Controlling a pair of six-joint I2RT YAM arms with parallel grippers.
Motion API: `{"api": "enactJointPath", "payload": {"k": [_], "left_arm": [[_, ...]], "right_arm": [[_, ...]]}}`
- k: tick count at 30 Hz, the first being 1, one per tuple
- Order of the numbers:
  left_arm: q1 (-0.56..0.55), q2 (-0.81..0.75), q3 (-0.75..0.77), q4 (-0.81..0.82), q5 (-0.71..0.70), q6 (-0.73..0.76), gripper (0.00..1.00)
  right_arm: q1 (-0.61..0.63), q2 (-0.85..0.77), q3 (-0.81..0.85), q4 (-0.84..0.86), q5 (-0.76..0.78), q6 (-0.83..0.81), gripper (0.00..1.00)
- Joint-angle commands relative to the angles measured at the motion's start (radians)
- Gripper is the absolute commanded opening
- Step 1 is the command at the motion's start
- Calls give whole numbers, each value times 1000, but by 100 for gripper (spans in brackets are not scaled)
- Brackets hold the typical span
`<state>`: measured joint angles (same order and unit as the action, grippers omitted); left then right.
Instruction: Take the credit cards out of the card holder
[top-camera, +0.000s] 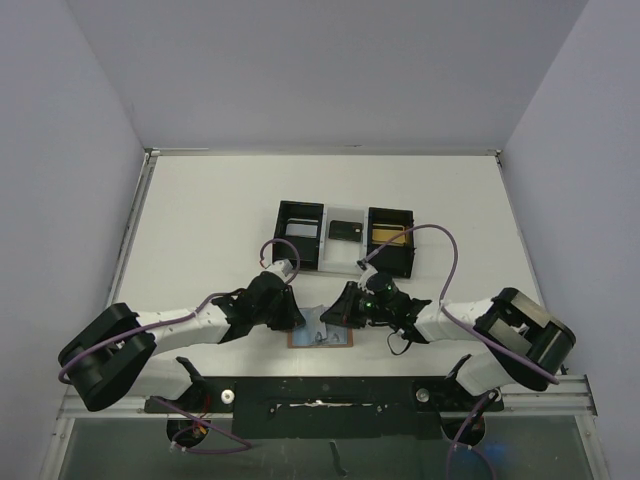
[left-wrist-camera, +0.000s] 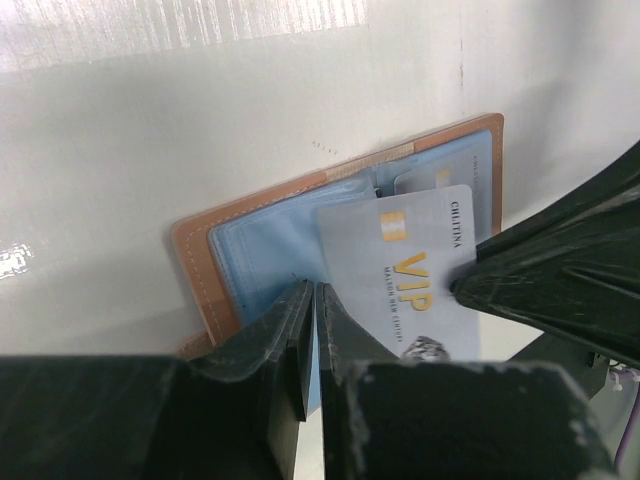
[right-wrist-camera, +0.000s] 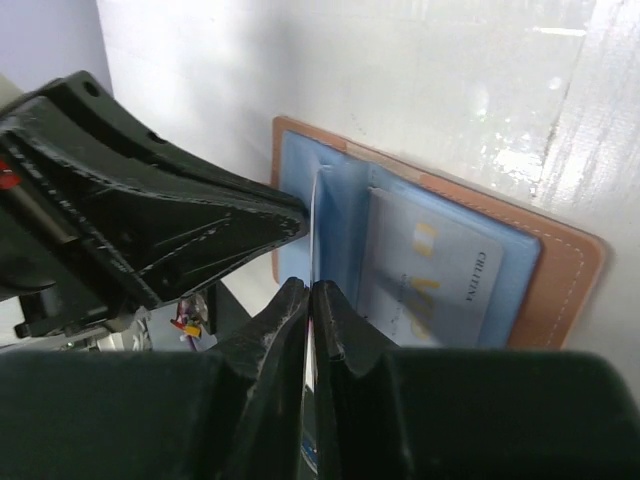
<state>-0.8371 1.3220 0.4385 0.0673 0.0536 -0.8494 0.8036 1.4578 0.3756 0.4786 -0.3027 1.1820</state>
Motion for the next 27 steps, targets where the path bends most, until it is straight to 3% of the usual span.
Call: {"api": "enactJointPath", "payload": {"k": [1,11,27], "left_arm": [[-6,-1,0,-107,-56,45,7],[-11,21,5,-77,-24,51,8],[-14,19,-25,-73,-12,44,7]], "right_arm": [[-14,-65,-6,2,27,-18,9],[-6,29,0,102,-22,21,23],[29,99,32,126,-47,6,24]]}}
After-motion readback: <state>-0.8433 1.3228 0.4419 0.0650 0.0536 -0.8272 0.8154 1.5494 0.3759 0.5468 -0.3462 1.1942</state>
